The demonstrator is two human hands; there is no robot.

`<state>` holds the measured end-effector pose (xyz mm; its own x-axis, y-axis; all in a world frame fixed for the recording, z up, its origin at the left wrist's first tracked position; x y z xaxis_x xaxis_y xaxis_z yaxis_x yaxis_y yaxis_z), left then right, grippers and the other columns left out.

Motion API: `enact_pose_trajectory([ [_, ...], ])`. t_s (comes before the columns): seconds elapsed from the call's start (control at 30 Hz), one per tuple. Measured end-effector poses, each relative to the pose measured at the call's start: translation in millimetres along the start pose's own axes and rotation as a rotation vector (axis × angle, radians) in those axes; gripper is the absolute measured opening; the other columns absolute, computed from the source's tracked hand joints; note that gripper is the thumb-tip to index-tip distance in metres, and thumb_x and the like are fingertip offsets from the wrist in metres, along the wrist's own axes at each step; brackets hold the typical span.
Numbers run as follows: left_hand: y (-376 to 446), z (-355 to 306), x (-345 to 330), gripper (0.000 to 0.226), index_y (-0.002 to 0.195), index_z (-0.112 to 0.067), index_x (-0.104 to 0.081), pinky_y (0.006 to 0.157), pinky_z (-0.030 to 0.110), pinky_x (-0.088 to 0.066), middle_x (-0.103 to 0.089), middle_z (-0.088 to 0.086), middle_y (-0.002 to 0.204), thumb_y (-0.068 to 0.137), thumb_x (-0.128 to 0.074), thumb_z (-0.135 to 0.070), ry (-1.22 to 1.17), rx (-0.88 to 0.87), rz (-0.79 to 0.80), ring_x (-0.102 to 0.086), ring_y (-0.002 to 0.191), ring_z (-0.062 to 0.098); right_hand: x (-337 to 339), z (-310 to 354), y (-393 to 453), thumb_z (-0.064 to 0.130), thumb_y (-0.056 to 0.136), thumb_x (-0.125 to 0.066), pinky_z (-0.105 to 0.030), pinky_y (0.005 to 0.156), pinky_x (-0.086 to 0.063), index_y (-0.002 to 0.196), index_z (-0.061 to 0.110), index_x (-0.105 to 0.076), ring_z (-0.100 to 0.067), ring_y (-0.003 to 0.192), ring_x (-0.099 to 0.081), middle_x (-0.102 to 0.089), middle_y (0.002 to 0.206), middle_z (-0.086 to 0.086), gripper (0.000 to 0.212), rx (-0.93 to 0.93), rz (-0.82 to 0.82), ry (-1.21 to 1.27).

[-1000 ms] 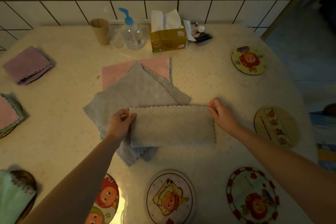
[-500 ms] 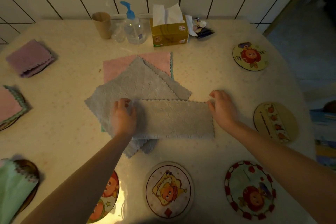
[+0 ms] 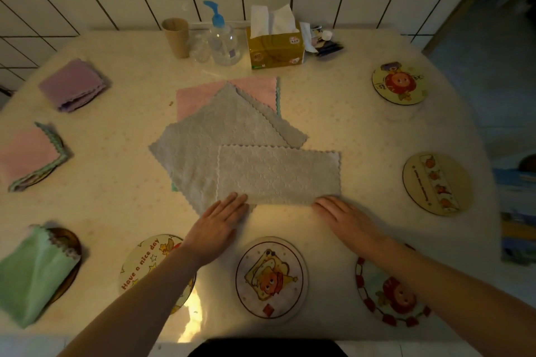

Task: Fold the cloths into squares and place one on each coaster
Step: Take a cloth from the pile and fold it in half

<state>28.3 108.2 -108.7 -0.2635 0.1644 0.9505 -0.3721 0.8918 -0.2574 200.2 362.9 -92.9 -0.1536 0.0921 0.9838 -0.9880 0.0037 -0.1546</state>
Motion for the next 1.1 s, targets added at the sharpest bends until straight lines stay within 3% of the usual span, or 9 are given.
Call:
enact_pose_trajectory([
  [0.13, -10.1, 19.9, 1.0, 0.058, 0.146, -0.015, -0.033, 0.112, 0.042, -0.033, -0.023, 0.000, 0.157, 0.093, -0.024, -0.037, -0.056, 0.111, -0.005, -0.020, 0.144, 0.018, 7.0, 2.1, 10.8, -0.007, 0.053, -0.076, -0.035, 0.085, -0.051, 0.118, 0.008, -0.057, -0.026, 0.111, -0.055, -0.056, 0.122, -0.009, 0.069, 0.004, 0.075, -0.025],
  [0.33, 1.4, 5.5, 12.0, 0.050, 0.145, -0.017, -0.037, 0.118, 0.038, -0.021, -0.028, 0.001, 0.156, 0.096, -0.046, -0.024, -0.075, 0.222, -0.035, -0.023, 0.144, 0.021, 16.3, 3.9, 29.3, -0.009, 0.061, -0.066, -0.035, 0.080, -0.042, 0.119, 0.013, -0.046, -0.026, 0.109, -0.045, -0.045, 0.121, -0.008, 0.065, -0.014, 0.169, -0.071],
  [0.43, 9.0, -24.3, 23.9, 0.061, 0.149, -0.017, -0.024, 0.119, 0.043, -0.013, -0.019, 0.004, 0.158, 0.093, -0.046, -0.016, -0.079, 0.314, -0.095, -0.015, 0.145, 0.027, 31.9, 3.6, 34.5, -0.015, 0.062, -0.060, -0.031, 0.079, -0.037, 0.122, 0.013, -0.045, -0.025, 0.108, -0.042, -0.043, 0.120, -0.007, 0.068, 0.020, 0.140, -0.031],
  [0.53, 21.7, -68.1, 29.1, 0.078, 0.153, -0.020, -0.002, 0.120, 0.040, -0.007, -0.008, 0.003, 0.160, 0.089, -0.047, -0.011, -0.139, 0.230, -0.164, -0.005, 0.147, 0.024, 50.1, 2.2, 35.5, -0.016, 0.058, -0.063, -0.031, 0.072, -0.044, 0.113, 0.011, -0.049, -0.024, 0.097, -0.047, -0.049, 0.111, -0.006, 0.063, 0.026, 0.085, -0.063],
  [0.67, 54.4, -107.3, 32.3, 0.078, 0.153, -0.024, -0.004, 0.120, 0.037, -0.009, -0.009, 0.001, 0.160, 0.091, -0.051, -0.015, -0.231, 0.169, -0.166, -0.005, 0.147, 0.022, 69.8, 6.1, 26.9, -0.006, 0.062, -0.070, -0.036, 0.064, -0.048, 0.102, 0.012, -0.055, -0.026, 0.085, -0.054, -0.055, 0.098, -0.005, 0.047, 0.058, -0.054, -0.083],
  [0.8, 74.8, -123.9, 28.9, 0.057, 0.147, -0.019, -0.034, 0.109, 0.043, -0.037, -0.041, 0.005, 0.149, 0.094, -0.046, -0.035, -0.235, 0.180, -0.246, -0.040, 0.135, 0.029, 83.5, 22.1, 8.2, -0.001, 0.073, -0.059, -0.033, 0.062, -0.048, 0.095, 0.013, -0.056, -0.024, 0.082, -0.056, -0.056, 0.093, -0.004, 0.026, 0.130, -0.211, -0.006],
  [0.97, 57.1, -137.0, 12.1, 0.047, 0.132, -0.018, -0.056, 0.088, 0.040, -0.055, -0.058, 0.005, 0.134, 0.086, -0.047, -0.024, -0.167, -0.075, -0.322, -0.062, 0.112, 0.030, 86.8, 24.9, -16.2, 0.005, 0.077, -0.064, -0.021, 0.060, -0.044, 0.098, 0.017, -0.061, -0.017, 0.078, -0.062, -0.064, 0.092, 0.001, 0.024, 0.009, -0.181, 0.206],
  [1.07, 31.3, -143.2, -4.5, 0.061, 0.143, -0.022, -0.039, 0.102, 0.044, -0.046, -0.042, 0.003, 0.148, 0.086, -0.059, -0.017, -0.167, -0.250, -0.178, -0.051, 0.126, 0.030, 79.4, 9.6, -15.0, 0.000, 0.071, -0.072, -0.024, 0.057, -0.049, 0.103, 0.015, -0.064, -0.017, 0.082, -0.065, -0.066, 0.095, 0.000, 0.037, -0.026, -0.188, 0.235],
  [1.1, 23.4, -143.7, -8.3, 0.064, 0.144, -0.022, -0.038, 0.103, 0.045, -0.044, -0.040, 0.003, 0.149, 0.085, -0.062, -0.017, -0.173, -0.274, -0.143, -0.049, 0.129, 0.029, 72.6, 6.5, -11.8, -0.003, 0.069, -0.073, -0.024, 0.064, -0.050, 0.110, 0.016, -0.063, -0.018, 0.092, -0.063, -0.065, 0.105, -0.001, 0.046, 0.006, -0.124, 0.199],
])
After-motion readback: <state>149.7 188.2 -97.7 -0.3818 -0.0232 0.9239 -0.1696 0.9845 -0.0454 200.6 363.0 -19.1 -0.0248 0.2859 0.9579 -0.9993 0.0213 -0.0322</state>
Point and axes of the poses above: each hand's wrist, its own y-axis towards the middle knuckle, its own x-axis out of the back of the hand, z = x × y, the point moved 3 cm from there along y, towards the middle knuckle
